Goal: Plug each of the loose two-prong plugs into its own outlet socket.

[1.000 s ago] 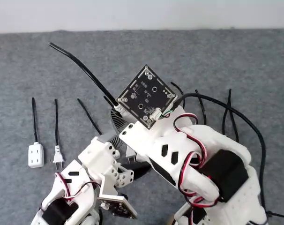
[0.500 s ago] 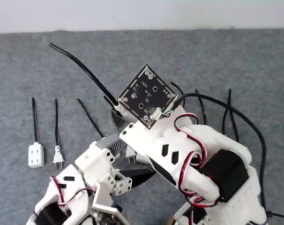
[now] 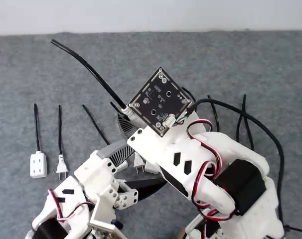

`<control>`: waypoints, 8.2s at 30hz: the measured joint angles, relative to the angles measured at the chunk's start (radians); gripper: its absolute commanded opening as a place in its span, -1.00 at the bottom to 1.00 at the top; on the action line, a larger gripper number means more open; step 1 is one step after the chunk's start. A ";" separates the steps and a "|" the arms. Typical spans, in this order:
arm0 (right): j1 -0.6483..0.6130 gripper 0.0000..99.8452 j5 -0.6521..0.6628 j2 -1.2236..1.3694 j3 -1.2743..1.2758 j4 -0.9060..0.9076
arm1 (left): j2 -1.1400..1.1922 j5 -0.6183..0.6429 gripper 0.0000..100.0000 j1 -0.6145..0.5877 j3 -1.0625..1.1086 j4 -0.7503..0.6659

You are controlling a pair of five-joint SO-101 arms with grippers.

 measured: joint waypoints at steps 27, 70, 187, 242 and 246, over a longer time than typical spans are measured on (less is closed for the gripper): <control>0.003 -0.98 0.044 -0.038 -0.015 0.072 | 0.000 0.000 -0.18 -0.078 0.114 -0.115; 0.224 -0.87 -0.107 0.055 0.072 0.126 | 0.000 0.147 -0.18 -0.285 0.222 -0.135; 0.376 -0.67 -1.275 0.789 0.571 -0.588 | 1.148 0.671 -0.18 -0.747 -0.109 -0.324; 0.393 -0.95 -1.275 0.904 0.537 -0.594 | 1.148 0.671 -0.18 -0.747 -0.109 -0.324; 0.397 -0.98 -1.275 0.916 0.539 -0.594 | 1.148 0.671 -0.18 -0.747 -0.109 -0.324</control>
